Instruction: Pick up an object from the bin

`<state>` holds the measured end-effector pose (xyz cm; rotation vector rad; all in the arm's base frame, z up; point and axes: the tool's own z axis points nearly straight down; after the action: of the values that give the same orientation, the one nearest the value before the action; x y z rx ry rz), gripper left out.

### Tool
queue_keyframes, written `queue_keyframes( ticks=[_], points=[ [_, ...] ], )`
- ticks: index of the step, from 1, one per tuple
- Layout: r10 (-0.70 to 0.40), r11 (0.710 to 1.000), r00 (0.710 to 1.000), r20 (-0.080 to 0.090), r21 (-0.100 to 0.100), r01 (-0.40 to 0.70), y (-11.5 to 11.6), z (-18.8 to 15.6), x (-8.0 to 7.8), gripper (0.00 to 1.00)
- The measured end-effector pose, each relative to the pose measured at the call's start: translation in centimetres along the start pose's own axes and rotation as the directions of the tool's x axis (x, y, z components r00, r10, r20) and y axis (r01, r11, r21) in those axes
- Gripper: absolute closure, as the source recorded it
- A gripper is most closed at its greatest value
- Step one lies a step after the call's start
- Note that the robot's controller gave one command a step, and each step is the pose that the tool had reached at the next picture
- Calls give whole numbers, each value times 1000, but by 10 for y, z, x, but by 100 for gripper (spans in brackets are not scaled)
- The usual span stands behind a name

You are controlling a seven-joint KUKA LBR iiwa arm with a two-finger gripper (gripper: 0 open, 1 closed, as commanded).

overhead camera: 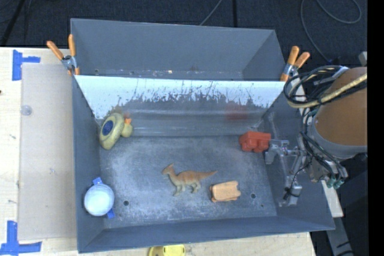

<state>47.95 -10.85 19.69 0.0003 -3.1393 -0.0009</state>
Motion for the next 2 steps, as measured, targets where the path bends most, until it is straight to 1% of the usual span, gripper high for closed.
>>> queue_keyframes(
  ticks=[1, 2],
  points=[
    [-31, 1000, 1000, 4, 2, 31, 32, 41, -15, 0],
    [-20, 1000, 1000, -13, -3, 19, 62, 66, 4, 0]
  ],
)
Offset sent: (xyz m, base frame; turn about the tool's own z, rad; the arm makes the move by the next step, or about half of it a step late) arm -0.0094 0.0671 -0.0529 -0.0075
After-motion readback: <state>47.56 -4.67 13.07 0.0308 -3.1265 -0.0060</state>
